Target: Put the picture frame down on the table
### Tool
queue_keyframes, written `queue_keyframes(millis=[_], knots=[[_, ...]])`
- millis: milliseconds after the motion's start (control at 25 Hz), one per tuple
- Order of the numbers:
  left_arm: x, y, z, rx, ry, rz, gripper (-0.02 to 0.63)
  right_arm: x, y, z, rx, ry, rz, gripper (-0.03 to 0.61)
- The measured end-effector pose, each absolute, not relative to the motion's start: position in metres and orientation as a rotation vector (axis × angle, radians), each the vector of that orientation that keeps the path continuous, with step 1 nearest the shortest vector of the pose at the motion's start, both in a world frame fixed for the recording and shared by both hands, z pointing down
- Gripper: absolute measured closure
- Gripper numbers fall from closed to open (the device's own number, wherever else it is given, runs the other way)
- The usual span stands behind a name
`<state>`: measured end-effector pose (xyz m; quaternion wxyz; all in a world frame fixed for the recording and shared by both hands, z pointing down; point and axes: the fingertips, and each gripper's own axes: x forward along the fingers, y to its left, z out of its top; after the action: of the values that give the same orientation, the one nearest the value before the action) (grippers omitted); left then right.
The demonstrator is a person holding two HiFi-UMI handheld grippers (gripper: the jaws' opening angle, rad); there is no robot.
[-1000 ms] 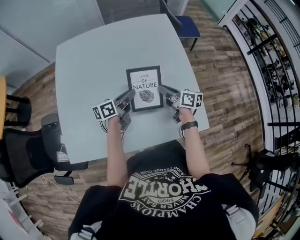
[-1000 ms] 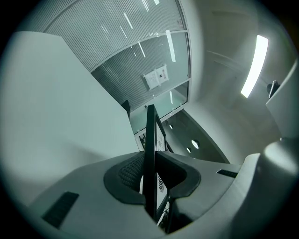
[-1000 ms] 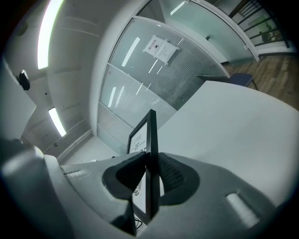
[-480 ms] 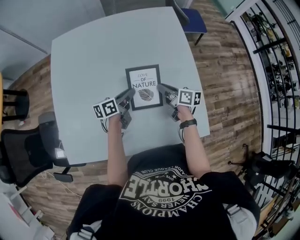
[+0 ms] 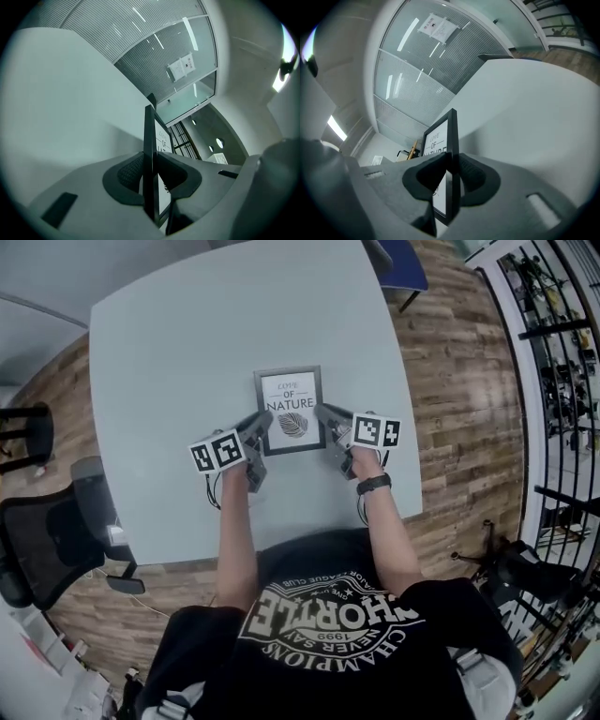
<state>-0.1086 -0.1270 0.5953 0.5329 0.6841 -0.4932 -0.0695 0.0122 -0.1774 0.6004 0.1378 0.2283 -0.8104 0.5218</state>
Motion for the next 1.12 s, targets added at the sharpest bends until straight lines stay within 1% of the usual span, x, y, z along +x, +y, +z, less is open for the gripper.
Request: queue_keyframes(millis=[360,1120], knots=[[-0.112,-0.127,0.629,1.514,-1.274,-0.128,0.526,0.009,-0.179,0.635,0.694,-2.244,1.536,0.495],[-0.110,-0.131,0.665,1.465,-1.351,-0.013,0.511,0.013,-0.183,0.665,0.792,-2.133,1.520,0.494]])
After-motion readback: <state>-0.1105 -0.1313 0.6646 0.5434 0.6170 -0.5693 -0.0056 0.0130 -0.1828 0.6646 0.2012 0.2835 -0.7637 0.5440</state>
